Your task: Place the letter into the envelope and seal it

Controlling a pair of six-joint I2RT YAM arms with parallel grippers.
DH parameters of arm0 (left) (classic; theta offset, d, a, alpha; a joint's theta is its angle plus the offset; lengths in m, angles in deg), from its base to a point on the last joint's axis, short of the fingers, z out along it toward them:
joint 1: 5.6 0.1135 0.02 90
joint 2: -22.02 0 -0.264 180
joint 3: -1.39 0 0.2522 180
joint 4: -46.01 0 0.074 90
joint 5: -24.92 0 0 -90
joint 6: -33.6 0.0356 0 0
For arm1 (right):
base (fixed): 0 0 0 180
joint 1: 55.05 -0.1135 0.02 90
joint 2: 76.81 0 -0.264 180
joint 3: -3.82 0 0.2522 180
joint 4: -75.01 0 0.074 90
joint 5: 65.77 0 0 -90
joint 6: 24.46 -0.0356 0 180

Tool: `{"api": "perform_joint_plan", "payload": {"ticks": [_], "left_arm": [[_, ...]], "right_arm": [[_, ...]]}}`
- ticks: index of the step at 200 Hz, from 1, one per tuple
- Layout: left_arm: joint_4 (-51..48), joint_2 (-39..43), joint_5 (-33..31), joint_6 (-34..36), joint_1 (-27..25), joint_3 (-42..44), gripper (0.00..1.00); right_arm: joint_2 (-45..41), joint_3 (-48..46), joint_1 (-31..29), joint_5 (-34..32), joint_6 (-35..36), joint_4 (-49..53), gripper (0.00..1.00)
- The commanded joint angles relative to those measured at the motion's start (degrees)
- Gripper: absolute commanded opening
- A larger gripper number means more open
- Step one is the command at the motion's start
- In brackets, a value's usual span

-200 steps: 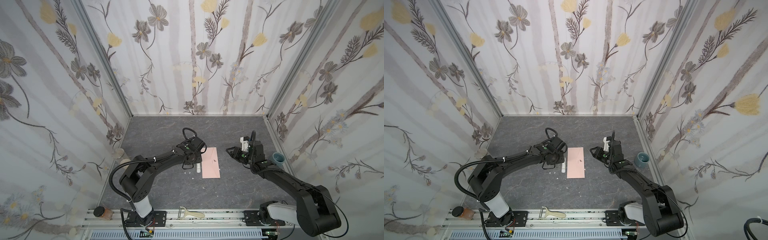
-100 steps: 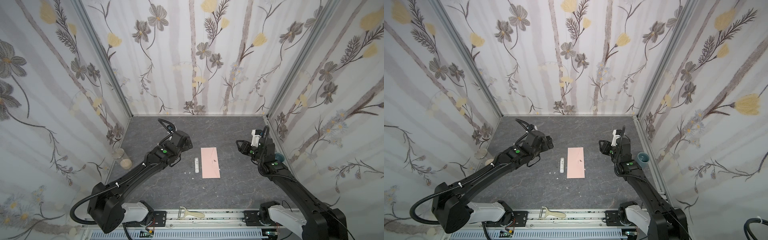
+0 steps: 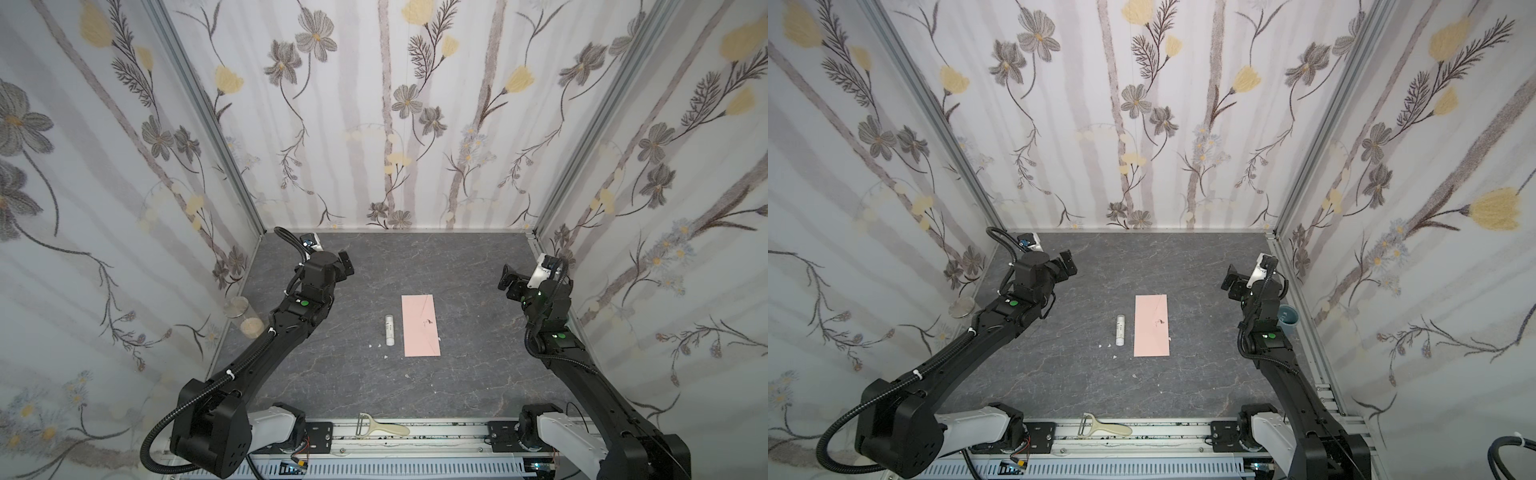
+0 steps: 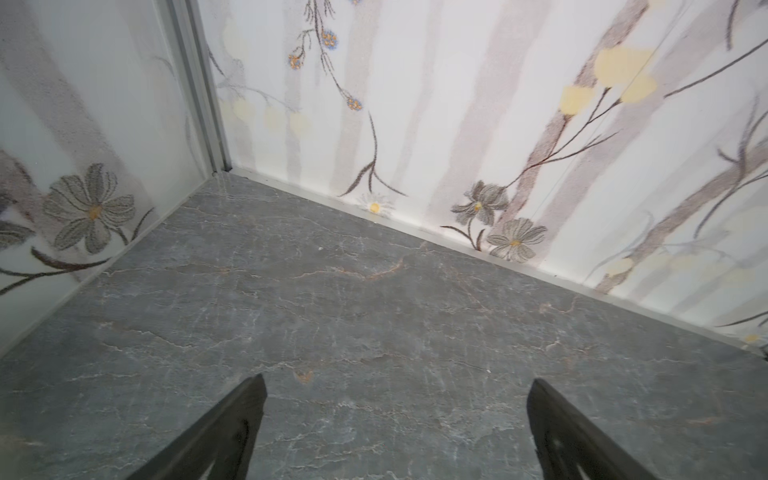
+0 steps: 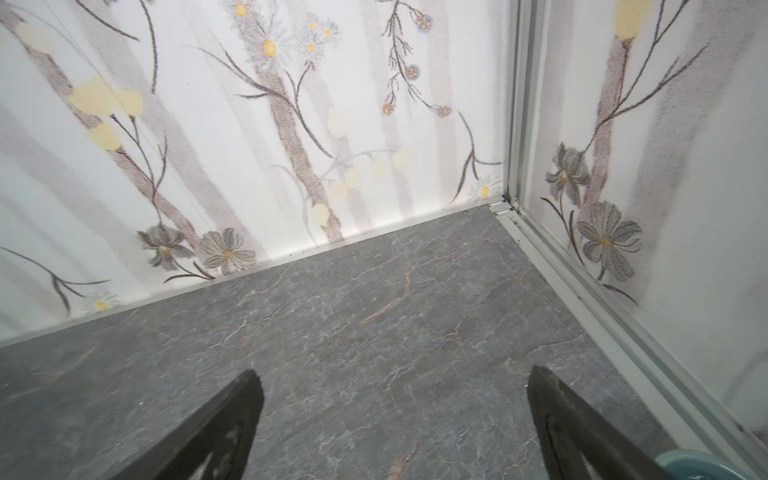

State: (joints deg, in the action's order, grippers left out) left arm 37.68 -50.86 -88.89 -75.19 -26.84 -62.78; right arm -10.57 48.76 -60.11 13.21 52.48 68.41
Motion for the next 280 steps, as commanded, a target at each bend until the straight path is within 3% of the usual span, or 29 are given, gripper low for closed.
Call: {"api": "perform_joint_plan", "payload": {"ticks": [1,44,94,134,155,218,240,280], "left_arm": [[12.2,-0.2,-3.6,8.1,0.7,5.4,1.00],[31.1,3.1,-5.3,15.0,3.6,19.7,1.00],[40.5,1.2,-4.2,17.5,6.7,27.0,1.00],[51.7,-6.2,-0.3,20.3,9.4,30.2,1.00],[58.5,-9.2,4.1,21.8,11.0,32.8,1.00],[75.2,-18.3,15.1,17.5,17.3,38.3,1.00],[74.4,-18.2,16.3,16.7,18.3,38.1,1.00],[73.4,-18.0,15.5,14.6,19.6,37.7,1.00]], "right_arm": [[1.4,-2.7,0.4,-2.4,6.2,-11.9,1.00],[5.7,-8.4,0.8,-3.8,8.5,-21.3,1.00],[9.2,-15.0,0.8,-4.8,7.9,-33.5,1.00],[10.3,-17.8,0.8,-3.5,10.2,-41.1,1.00],[12.1,-20.8,1.1,-3.1,10.9,-49.8,1.00],[20.5,-22.6,1.6,1.6,12.1,-61.4,1.00],[19.9,-17.8,3.1,4.3,11.2,-50.2,1.00],[20.2,-19.3,3.9,6.0,11.1,-53.7,1.00]]}}
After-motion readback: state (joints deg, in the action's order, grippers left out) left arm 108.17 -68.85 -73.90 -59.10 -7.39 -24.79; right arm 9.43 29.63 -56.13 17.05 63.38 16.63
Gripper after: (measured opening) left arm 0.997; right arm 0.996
